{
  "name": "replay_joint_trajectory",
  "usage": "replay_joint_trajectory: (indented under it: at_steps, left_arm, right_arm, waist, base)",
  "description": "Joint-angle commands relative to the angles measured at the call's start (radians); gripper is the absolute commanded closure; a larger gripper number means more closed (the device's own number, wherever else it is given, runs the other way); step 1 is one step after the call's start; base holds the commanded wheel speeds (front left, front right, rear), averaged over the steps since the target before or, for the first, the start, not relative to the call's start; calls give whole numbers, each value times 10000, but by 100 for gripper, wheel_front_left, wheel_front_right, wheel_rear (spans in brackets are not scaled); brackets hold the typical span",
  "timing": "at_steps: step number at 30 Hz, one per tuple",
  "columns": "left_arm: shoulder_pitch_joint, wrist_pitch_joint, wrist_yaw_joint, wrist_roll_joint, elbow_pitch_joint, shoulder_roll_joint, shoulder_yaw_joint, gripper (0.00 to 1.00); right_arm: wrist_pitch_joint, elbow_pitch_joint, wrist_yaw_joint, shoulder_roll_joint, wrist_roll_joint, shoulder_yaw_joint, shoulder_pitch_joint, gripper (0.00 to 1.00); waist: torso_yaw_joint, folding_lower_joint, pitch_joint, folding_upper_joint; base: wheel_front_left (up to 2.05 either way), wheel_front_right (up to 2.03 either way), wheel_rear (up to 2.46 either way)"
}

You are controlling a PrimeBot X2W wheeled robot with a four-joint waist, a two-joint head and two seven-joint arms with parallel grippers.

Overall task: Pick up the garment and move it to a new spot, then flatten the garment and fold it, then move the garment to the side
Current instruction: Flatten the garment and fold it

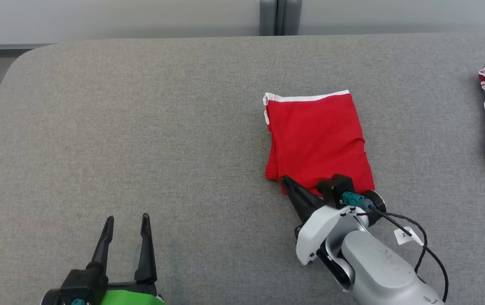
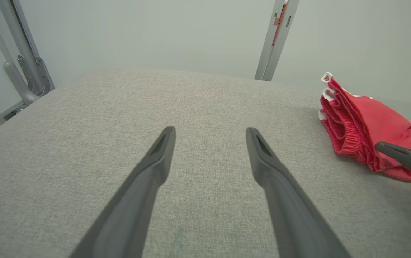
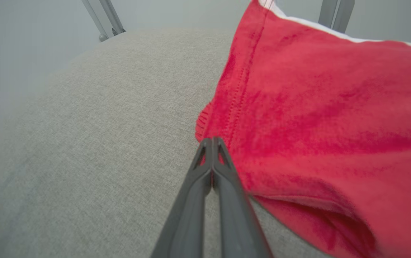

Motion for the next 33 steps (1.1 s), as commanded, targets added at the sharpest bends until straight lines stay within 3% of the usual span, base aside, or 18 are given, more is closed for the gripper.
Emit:
replay_joint_trajectory:
  at_steps: [1,7,9,10,16,22,33]
  left_arm:
    - [138,-28,-1,60,36,22,69,0]
    - [507,-26,61,53,66,22,380,0]
    - [680,-26,79,95,69,22,510,0]
    - [767,-28,65,131,62,23,562,0]
    - [1156,-28,-118,331,66,22,840,0]
    - [1393,-28,-166,378,221,22,926,0]
    - [1772,-26,-146,389,376,22,846,0]
  right_arm:
    - [-24,-129,-10,-23,132,47,23,100]
    - [-24,-1226,-10,-27,-128,-821,805,100]
    - [-24,-1737,-10,-25,-544,-1386,1303,54]
    - [-24,-2048,-10,-25,-823,-1712,1584,0]
    - [-22,-3799,-12,-228,-1938,-3306,3161,0]
    - [-24,-4980,-10,-883,-1690,-4248,4757,0]
    - [-24,-5074,-9,-1263,-1520,-4725,5953,0]
  waist:
    - [-99,0,-215,0]
    - [-423,0,-946,0]
    - [-582,0,-1205,0]
    - [-671,0,-1323,0]
    - [-1066,0,-1759,0]
    - [-1121,0,-2134,0]
    - [-1081,0,-2369,0]
  base:
    - [0,0,0]
    - [0,0,0]
    - [0,0,0]
    - [0,0,0]
    - [0,0,0]
    - [0,0,0]
    - [0,0,0]
